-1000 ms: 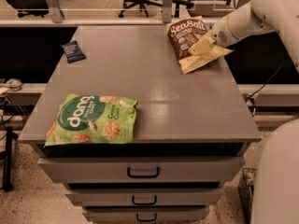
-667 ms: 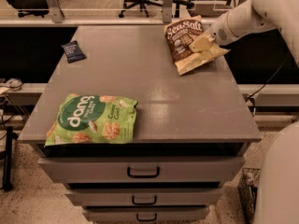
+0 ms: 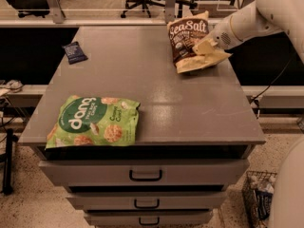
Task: Move brown chip bag near rxbar blueberry
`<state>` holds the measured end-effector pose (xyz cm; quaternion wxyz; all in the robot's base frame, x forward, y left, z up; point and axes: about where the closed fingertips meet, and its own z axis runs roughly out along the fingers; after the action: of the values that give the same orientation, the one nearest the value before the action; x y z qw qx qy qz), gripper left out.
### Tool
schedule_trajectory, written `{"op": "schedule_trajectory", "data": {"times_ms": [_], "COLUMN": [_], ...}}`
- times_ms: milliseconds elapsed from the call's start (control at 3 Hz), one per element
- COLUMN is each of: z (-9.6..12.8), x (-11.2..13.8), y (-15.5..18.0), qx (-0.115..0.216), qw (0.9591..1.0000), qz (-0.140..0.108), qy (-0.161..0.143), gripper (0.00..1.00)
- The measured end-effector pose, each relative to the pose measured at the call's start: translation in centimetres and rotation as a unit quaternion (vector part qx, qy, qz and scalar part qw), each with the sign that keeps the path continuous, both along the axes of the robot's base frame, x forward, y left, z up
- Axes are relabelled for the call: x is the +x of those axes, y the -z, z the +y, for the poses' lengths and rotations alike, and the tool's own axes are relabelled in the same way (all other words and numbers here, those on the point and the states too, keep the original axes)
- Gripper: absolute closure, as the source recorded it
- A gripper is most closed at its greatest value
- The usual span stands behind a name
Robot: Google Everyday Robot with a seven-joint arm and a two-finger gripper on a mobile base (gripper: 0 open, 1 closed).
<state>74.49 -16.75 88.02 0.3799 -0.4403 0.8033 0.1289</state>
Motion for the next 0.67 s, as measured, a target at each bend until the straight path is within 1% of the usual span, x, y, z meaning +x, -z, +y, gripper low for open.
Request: {"op": "schedule_trajectory", "data": {"times_ms": [333, 667], "z": [0.4, -0.5], "x": [-0.6, -1.7], "y": [-3.0, -10.0], "qx": [-0.002, -0.019], "qw": [0.9993, 0.9924], "qz": [-0.036, -0.121], "qy": [-0.011, -0.012], "gripper": [1.0, 1.0]}}
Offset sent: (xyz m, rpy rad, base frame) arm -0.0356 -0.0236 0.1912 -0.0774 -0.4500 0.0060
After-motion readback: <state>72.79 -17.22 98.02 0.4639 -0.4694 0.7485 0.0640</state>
